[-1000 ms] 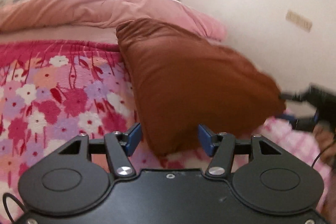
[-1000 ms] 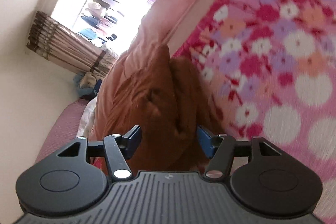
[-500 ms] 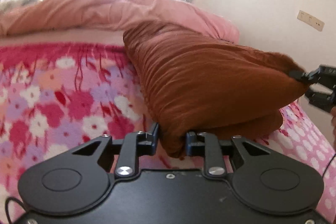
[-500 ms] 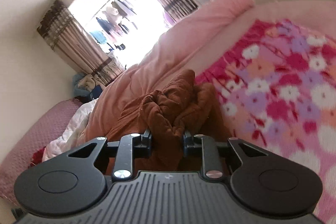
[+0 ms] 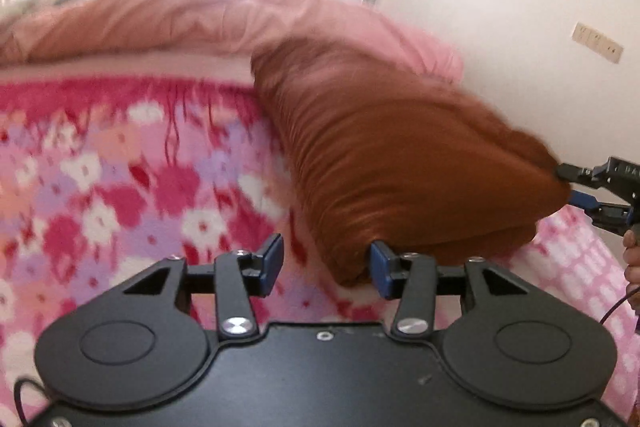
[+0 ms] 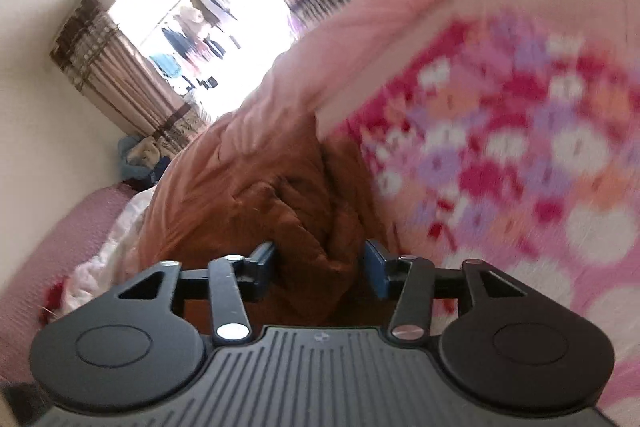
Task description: Fold large clothes
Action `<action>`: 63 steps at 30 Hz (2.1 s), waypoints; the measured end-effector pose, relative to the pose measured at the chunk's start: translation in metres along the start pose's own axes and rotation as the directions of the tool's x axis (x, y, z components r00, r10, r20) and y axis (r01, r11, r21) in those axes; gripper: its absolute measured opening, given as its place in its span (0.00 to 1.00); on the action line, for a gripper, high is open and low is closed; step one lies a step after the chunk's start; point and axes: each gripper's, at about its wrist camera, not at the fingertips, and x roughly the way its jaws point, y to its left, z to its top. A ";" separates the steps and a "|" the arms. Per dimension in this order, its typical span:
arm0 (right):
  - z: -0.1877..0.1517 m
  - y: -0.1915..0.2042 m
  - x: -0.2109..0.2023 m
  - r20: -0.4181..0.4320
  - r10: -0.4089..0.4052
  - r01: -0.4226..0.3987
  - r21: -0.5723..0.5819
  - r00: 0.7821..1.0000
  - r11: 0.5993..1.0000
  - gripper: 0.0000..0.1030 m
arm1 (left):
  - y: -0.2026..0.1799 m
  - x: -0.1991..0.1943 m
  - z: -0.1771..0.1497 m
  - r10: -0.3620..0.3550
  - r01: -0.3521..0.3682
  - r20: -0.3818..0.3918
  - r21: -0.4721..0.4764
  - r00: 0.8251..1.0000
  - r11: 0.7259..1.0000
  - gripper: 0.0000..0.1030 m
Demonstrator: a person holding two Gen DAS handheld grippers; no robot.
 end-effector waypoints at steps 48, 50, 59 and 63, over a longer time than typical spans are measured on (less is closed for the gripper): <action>0.028 0.110 0.092 -0.016 -0.209 0.189 -0.363 0.978 0.912 0.38 | -0.030 0.123 0.113 -0.116 0.116 -0.007 -0.058 0.993 0.992 0.54; 0.025 0.096 0.103 -0.051 -0.233 0.203 -0.341 0.971 0.918 0.33 | -0.029 0.130 0.109 -0.134 0.132 -0.021 -0.057 0.991 0.990 0.54; 0.014 0.066 0.102 -0.095 -0.224 0.193 -0.263 0.970 0.945 0.19 | -0.030 0.138 0.099 -0.121 0.120 -0.023 -0.059 0.992 0.991 0.54; 0.022 0.078 0.075 -0.032 -0.200 0.185 -0.267 0.979 0.946 0.26 | -0.032 0.095 0.103 -0.182 0.183 0.025 -0.068 0.983 0.981 0.54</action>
